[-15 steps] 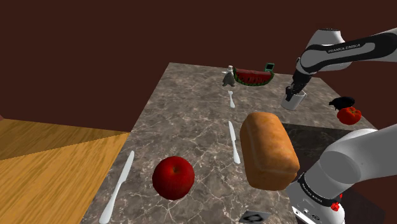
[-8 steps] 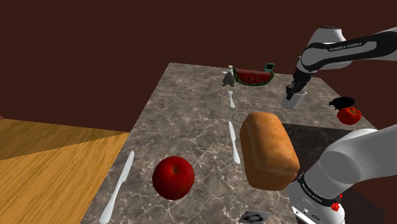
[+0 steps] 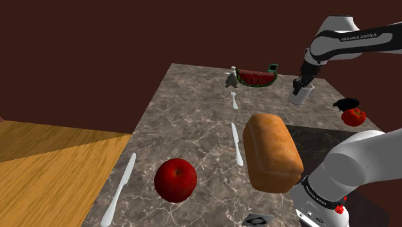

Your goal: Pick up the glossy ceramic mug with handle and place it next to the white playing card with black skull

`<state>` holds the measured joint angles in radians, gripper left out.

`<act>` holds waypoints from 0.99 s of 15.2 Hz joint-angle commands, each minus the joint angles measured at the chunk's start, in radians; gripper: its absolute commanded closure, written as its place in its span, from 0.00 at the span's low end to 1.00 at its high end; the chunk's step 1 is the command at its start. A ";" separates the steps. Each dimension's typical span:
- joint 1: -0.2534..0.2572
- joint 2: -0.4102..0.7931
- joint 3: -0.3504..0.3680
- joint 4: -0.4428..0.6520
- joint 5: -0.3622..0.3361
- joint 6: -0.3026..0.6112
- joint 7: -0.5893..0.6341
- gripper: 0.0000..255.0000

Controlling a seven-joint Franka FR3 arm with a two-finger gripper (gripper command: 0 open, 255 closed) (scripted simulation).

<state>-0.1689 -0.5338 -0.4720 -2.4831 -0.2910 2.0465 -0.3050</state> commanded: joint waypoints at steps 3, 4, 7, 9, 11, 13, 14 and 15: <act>0.000 -0.018 0.012 0.041 0.006 -0.059 -0.003 1.00; 0.001 -0.021 0.015 0.052 0.008 -0.073 -0.004 1.00; 0.003 -0.028 0.024 0.087 0.013 -0.115 -0.005 1.00; 0.004 -0.032 0.030 0.111 0.017 -0.142 -0.007 1.00; 0.006 -0.034 0.035 0.135 0.021 -0.169 -0.008 1.00; 0.007 -0.035 0.040 0.161 0.025 -0.196 -0.010 1.00; 0.008 -0.036 0.042 0.174 0.027 -0.209 -0.011 1.00; 0.009 -0.036 0.045 0.187 0.029 -0.223 -0.012 1.00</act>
<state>-0.1600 -0.5667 -0.4301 -2.3078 -0.2632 1.8384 -0.3158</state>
